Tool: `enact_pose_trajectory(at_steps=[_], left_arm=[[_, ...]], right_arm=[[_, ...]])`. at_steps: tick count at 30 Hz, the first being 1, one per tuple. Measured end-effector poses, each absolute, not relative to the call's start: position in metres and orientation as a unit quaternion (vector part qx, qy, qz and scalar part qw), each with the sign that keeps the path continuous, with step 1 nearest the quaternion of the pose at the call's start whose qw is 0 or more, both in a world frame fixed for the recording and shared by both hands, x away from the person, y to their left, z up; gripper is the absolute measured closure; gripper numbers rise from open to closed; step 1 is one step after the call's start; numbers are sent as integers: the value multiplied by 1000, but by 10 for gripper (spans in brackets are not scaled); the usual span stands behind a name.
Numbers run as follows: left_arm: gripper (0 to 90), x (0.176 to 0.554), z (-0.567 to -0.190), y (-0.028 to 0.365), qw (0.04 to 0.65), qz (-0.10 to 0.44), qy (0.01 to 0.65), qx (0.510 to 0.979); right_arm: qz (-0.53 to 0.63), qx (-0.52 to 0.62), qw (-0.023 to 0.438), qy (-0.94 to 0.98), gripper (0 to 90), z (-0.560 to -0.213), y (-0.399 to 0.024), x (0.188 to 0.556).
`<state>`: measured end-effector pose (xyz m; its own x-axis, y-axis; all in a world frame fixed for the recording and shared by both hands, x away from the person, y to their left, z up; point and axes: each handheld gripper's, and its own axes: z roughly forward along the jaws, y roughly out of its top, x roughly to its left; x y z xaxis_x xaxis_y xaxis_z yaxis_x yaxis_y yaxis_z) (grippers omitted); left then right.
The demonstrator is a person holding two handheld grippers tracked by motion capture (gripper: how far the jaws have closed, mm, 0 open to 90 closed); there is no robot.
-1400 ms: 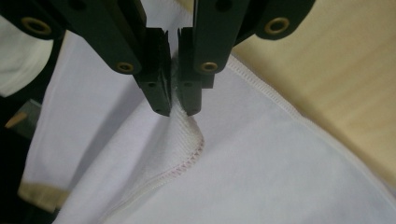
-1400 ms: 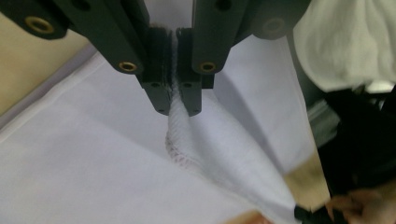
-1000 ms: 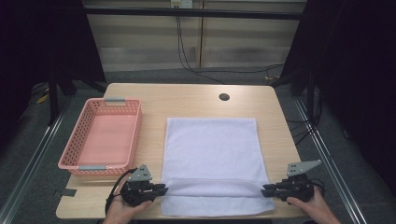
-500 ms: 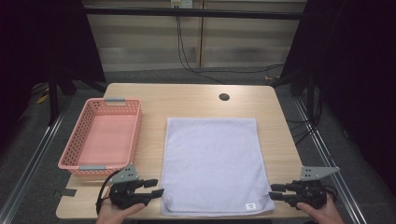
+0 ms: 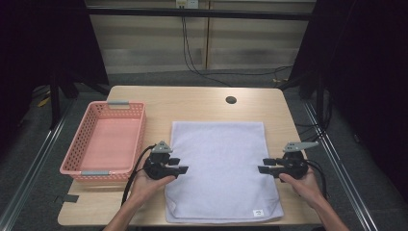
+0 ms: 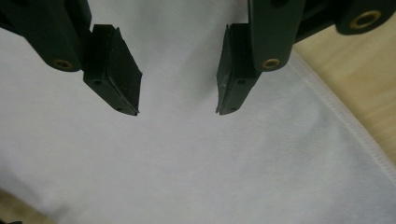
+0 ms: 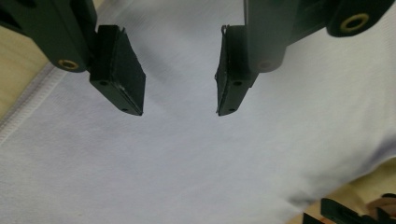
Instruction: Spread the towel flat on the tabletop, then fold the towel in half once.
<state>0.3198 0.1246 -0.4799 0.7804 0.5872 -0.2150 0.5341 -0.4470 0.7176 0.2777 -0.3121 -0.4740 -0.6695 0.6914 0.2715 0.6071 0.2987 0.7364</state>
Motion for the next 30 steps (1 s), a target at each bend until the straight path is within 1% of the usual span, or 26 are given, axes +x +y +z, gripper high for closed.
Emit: enact_pose_trajectory(at_steps=[3, 5, 6, 9, 10, 12, 14, 16, 19, 21, 22, 23, 24, 27, 30], left_arm=[[484, 330, -489, 121, 398, 57, 321, 857], [476, 336, -496, 122, 385, 53, 341, 856], [477, 336, -498, 122, 388, 51, 337, 856], [488, 333, -498, 121, 384, 54, 339, 857], [486, 331, -498, 119, 380, 63, 333, 861], [486, 323, -499, 117, 382, 65, 324, 863], [492, 317, -498, 116, 385, 52, 324, 862], [507, 308, -498, 117, 383, 48, 310, 869], [509, 290, -497, 117, 384, 38, 298, 873], [509, 281, -496, 119, 388, 18, 293, 873], [508, 276, -496, 121, 392, 11, 292, 872], [509, 272, -495, 122, 388, 7, 290, 875], [509, 267, -495, 122, 388, 3, 286, 876], [503, 255, -493, 125, 385, -10, 284, 878], [495, 251, -491, 128, 386, -25, 284, 878]], right_arm=[[406, 414, 59, 813, 517, -485, -305, 295], [392, 421, 59, 815, 513, -492, -302, 305], [382, 426, 70, 817, 502, -495, -301, 308], [378, 425, 67, 820, 502, -499, -301, 312], [376, 423, 68, 822, 500, -499, -301, 310], [370, 423, 71, 824, 500, -498, -302, 305], [369, 418, 69, 828, 502, -498, -307, 294], [371, 417, 66, 827, 502, -498, -312, 287], [378, 417, 45, 826, 506, -497, -318, 274], [369, 410, 39, 833, 518, -495, -319, 263], [366, 408, 35, 836, 527, -494, -321, 257], [359, 404, 34, 841, 555, -493, -322, 252], [357, 400, 34, 843, 554, -492, -324, 247], [355, 397, 15, 847, 552, -491, -325, 235], [351, 391, 0, 851, 552, -489, -323, 224]])
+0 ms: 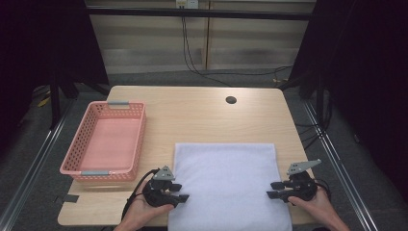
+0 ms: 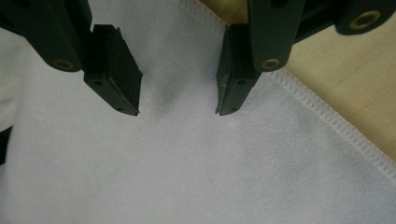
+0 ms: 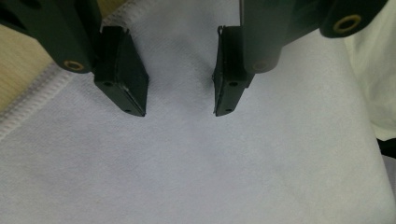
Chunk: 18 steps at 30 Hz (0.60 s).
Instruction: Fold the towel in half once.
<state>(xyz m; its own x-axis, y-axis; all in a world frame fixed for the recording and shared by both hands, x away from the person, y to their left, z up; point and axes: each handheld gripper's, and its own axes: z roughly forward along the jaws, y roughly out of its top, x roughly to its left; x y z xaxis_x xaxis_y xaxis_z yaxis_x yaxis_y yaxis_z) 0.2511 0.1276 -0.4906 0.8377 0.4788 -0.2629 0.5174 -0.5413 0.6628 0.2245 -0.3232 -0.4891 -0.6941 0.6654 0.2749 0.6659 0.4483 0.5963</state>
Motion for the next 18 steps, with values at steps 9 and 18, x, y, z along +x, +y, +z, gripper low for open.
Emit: enact_pose_trajectory(at_steps=[9, 18], left_arm=[[478, 305, -474, 131, 414, 20, 316, 853], [470, 355, -479, 137, 414, 64, 384, 822]], right_arm=[[-395, -424, -61, -813, 495, -476, -330, 262], [-392, -452, -116, -792, 470, -474, -346, 316]])
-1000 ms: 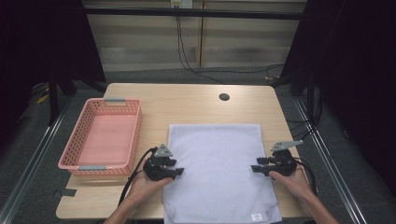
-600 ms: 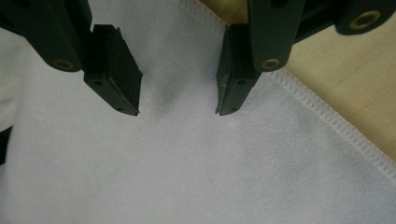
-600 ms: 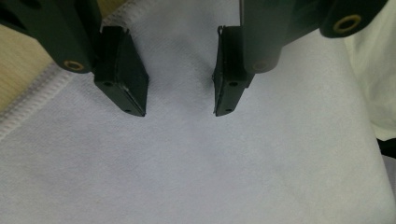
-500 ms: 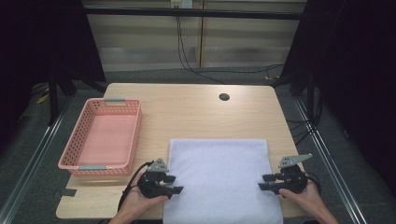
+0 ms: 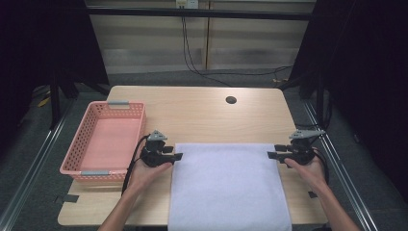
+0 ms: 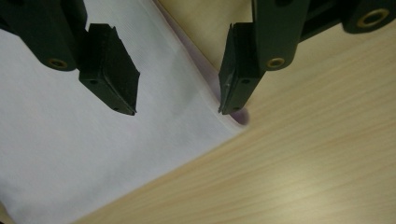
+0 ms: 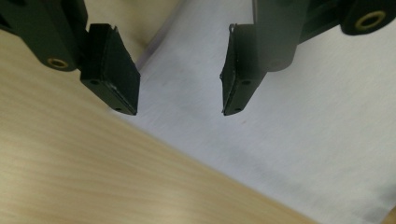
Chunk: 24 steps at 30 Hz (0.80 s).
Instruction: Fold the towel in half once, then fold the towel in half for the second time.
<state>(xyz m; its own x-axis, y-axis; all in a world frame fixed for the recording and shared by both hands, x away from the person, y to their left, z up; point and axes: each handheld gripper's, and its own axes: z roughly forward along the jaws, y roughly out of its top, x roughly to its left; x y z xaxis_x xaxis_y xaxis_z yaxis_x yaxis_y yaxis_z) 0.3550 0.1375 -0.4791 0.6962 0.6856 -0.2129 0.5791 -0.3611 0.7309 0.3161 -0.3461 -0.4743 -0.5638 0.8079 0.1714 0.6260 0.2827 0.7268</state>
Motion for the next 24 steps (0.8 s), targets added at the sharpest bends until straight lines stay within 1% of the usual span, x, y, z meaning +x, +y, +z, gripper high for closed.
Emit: enact_pose_trajectory(at_steps=[2, 4, 6, 9, 14, 18, 20, 22, 24], left_arm=[[461, 361, -481, 134, 411, 72, 388, 822], [462, 365, -483, 132, 413, 92, 396, 815], [455, 369, -483, 135, 422, 76, 406, 807], [432, 376, -485, 134, 405, 78, 405, 816], [415, 385, -495, 131, 411, 55, 405, 815], [397, 388, -500, 132, 409, 51, 413, 812], [388, 388, -501, 130, 405, 53, 410, 816], [359, 388, -501, 126, 403, 51, 404, 820], [384, 389, -502, 122, 389, 69, 394, 830]], right_arm=[[395, 461, 119, 786, 460, -475, -349, 329], [392, 468, 122, 783, 449, -478, -351, 341], [393, 473, 116, 780, 440, -482, -351, 350], [386, 470, 103, 787, 444, -490, -351, 359], [382, 472, 91, 789, 467, -496, -352, 363], [379, 468, 84, 794, 482, -502, -351, 366], [380, 468, 82, 794, 493, -503, -350, 366], [385, 464, 71, 794, 537, -503, -351, 365], [388, 458, 61, 797, 582, -504, -350, 364]])
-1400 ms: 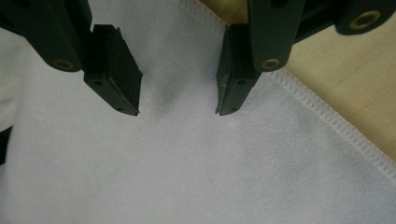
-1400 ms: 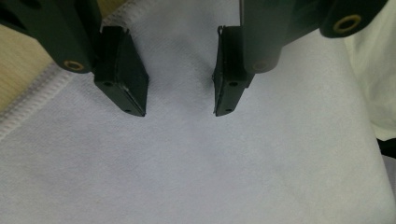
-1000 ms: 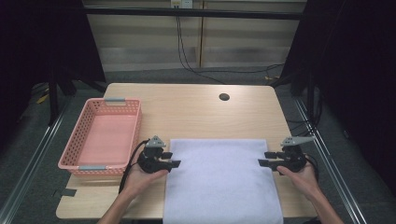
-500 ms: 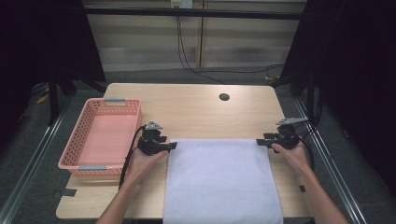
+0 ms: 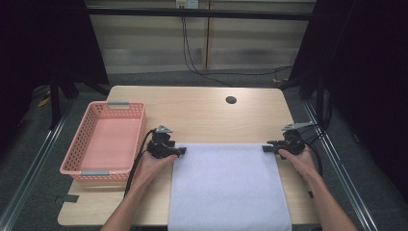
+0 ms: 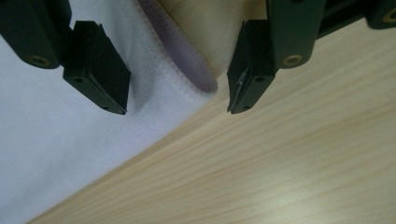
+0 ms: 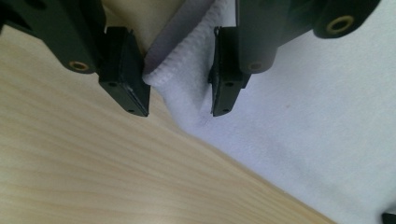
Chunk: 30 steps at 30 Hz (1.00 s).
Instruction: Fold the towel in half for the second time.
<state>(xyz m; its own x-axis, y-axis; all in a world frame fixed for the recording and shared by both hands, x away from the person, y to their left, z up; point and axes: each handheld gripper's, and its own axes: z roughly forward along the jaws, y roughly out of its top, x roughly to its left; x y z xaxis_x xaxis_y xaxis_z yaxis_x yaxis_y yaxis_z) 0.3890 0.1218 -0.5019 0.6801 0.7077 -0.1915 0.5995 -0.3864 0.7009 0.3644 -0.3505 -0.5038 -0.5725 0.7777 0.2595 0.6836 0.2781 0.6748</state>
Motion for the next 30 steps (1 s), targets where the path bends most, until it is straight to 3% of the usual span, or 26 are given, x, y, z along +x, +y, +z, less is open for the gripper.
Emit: enact_pose_trajectory(at_steps=[4, 5, 9, 11, 21, 30], left_arm=[[395, 393, -504, 126, 405, 48, 391, 825], [434, 392, -504, 126, 405, 42, 383, 829], [734, 392, -505, 125, 410, 25, 376, 831], [822, 391, -502, 125, 419, 22, 378, 825], [851, 387, -469, 129, 488, 30, 379, 786], [851, 395, -430, 128, 488, 66, 356, 794]], right_arm=[[392, 450, 43, 801, 677, -504, -352, 360], [391, 450, 41, 802, 701, -504, -352, 358], [396, 448, 30, 801, 805, -505, -354, 355], [401, 451, 30, 797, 820, -503, -354, 354], [457, 447, 73, 765, 834, -467, -368, 354], [465, 441, 99, 761, 834, -443, -369, 365]])
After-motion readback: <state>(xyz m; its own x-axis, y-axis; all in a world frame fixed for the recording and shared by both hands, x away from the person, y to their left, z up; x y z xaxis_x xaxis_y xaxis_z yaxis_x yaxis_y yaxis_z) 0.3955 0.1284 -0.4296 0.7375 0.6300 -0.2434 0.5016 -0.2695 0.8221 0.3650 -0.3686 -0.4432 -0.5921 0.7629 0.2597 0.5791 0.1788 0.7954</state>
